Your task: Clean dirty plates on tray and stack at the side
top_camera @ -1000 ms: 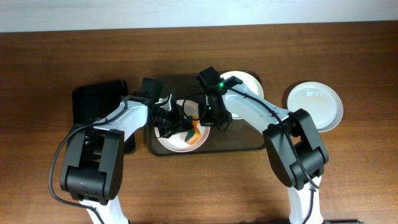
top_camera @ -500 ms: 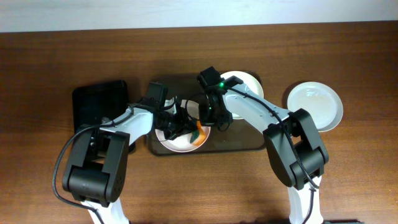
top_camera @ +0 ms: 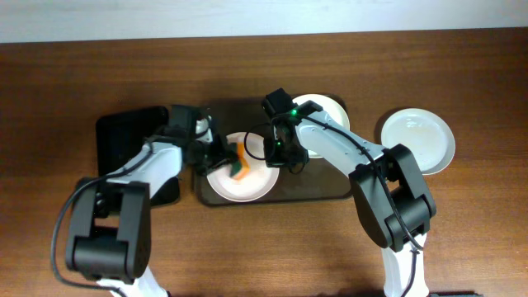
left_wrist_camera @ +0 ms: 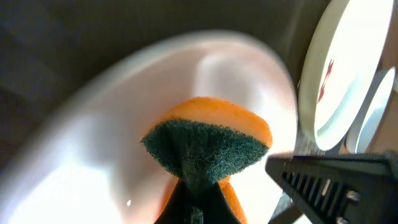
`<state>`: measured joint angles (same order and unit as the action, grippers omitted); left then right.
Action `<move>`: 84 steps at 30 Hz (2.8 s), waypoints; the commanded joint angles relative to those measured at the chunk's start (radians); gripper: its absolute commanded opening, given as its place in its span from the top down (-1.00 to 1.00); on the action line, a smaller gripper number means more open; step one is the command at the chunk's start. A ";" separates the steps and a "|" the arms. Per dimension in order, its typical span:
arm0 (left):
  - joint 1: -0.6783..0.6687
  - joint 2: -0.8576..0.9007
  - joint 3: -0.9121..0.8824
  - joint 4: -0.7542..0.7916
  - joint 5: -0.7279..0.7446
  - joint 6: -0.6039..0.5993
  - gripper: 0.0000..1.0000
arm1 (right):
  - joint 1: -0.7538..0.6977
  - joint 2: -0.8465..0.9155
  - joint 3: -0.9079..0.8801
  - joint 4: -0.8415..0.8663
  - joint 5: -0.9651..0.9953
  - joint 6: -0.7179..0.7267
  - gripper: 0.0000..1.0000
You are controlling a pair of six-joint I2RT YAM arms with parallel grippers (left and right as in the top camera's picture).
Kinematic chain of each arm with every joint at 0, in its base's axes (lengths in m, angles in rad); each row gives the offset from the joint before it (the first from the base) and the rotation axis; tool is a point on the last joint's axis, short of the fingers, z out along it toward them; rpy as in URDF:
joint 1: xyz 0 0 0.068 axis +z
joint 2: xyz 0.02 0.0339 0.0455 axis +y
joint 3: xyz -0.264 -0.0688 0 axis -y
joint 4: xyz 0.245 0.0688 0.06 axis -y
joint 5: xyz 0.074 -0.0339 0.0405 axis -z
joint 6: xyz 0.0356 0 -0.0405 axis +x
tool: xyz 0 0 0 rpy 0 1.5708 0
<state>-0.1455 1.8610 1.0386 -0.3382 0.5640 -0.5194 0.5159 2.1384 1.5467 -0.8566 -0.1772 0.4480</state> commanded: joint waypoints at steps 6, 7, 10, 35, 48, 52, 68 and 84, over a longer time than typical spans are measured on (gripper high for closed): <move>0.013 -0.141 0.039 -0.048 -0.038 0.161 1.00 | -0.007 0.011 -0.003 -0.011 0.032 0.003 0.92; 0.013 -0.156 0.039 -0.061 -0.038 0.176 1.00 | -0.007 0.011 -0.003 -0.011 0.032 0.003 0.92; 0.013 -0.191 0.040 -0.124 -0.049 0.236 1.00 | -0.007 0.011 -0.003 -0.011 0.032 0.003 0.92; 0.165 -0.230 0.191 -0.469 -0.388 0.505 1.00 | -0.006 -0.164 -0.003 -0.076 0.230 -0.156 0.92; 0.273 -0.227 0.191 -0.513 -0.460 0.505 1.00 | -0.005 -0.350 -0.003 -0.086 0.488 -0.232 0.92; 0.273 -0.227 0.190 -0.512 -0.460 0.505 1.00 | -0.005 -0.375 -0.002 -0.077 0.514 -0.273 0.92; 0.273 -0.227 0.190 -0.513 -0.460 0.505 1.00 | 0.228 -0.376 -0.002 0.164 1.043 -0.628 0.92; 0.273 -0.201 0.190 -0.497 -0.743 0.467 1.00 | 0.151 -0.378 -0.001 0.130 0.869 -0.234 0.92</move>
<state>0.1249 1.6539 1.2095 -0.8436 -0.0494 -0.0303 0.7204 1.7885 1.5463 -0.7097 0.8120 0.0597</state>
